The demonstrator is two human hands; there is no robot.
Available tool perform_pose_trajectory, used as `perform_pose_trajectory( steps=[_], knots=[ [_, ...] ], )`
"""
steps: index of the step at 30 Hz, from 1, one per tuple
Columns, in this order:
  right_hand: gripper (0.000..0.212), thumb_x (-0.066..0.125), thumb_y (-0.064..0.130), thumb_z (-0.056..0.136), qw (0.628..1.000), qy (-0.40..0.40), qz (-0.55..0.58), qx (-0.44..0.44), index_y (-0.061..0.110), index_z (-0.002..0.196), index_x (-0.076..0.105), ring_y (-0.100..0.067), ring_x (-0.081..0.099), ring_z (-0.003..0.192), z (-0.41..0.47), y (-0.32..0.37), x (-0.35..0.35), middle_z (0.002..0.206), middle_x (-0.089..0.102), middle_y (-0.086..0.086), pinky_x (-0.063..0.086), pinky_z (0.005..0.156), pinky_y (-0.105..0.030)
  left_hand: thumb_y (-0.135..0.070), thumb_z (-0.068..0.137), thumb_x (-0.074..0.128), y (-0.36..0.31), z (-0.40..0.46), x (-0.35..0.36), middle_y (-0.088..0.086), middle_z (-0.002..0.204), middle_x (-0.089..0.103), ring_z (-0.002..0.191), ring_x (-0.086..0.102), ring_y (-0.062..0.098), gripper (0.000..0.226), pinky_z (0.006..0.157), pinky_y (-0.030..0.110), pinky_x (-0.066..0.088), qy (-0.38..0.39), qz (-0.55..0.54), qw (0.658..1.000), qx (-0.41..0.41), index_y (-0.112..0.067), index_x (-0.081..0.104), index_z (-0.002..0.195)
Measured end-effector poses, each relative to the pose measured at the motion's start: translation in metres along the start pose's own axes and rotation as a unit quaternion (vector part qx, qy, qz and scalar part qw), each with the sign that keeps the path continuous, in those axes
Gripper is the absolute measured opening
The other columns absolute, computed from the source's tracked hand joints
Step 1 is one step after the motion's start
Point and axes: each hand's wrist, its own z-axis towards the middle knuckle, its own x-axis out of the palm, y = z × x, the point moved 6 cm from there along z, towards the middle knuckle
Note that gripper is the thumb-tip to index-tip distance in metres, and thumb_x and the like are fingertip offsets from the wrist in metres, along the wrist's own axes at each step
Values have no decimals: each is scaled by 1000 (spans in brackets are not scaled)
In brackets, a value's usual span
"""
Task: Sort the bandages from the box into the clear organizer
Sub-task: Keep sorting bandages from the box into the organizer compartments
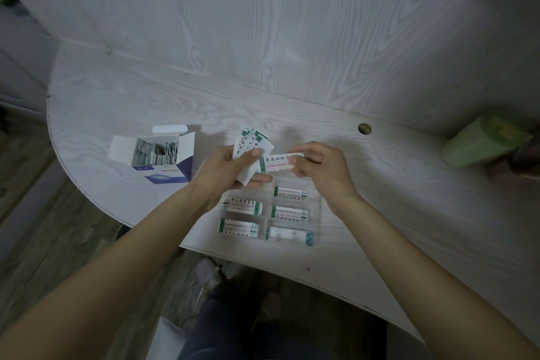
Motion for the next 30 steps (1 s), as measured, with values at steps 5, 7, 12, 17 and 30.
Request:
perform_pose_trajectory(
  steps=[5,7,12,17,30],
  knots=[
    [16,64,-3,86,993,-68,-38,88,9,76,63,-20,66,64,11,-53,-22,83,66,-13,57,67,-25,-21,96,54,6,4,-12,14,97,71,71,71,21,22,75,33,59,-59,11,998,8,-9,57,114],
    [12,64,-2,87,986,-79,-97,109,7,78,63,-22,66,70,13,-73,-22,84,64,-11,58,67,-24,-21,95,54,10,3,-13,13,95,72,71,71,21,19,73,32,59,-55,13,998,9,-10,58,111],
    [9,61,2,89,961,-65,-258,76,7,85,67,-19,63,79,20,-84,-7,86,66,-8,56,75,-28,-19,95,54,21,3,-13,12,94,72,67,71,19,18,64,27,59,-41,13,999,-2,-11,58,110],
    [17,54,8,93,883,-9,-468,42,13,92,70,-17,63,82,24,-82,6,91,69,-1,43,62,-24,-19,95,54,29,7,-9,12,94,72,68,72,19,23,59,24,57,-30,6,999,-13,-10,55,116],
    [21,60,-1,85,720,54,-690,-51,17,94,67,-16,54,93,27,-91,23,100,60,1,19,47,-23,-20,95,55,33,8,-8,15,99,71,68,72,19,35,52,18,52,-26,9,999,-22,-2,54,125]
  ],
)
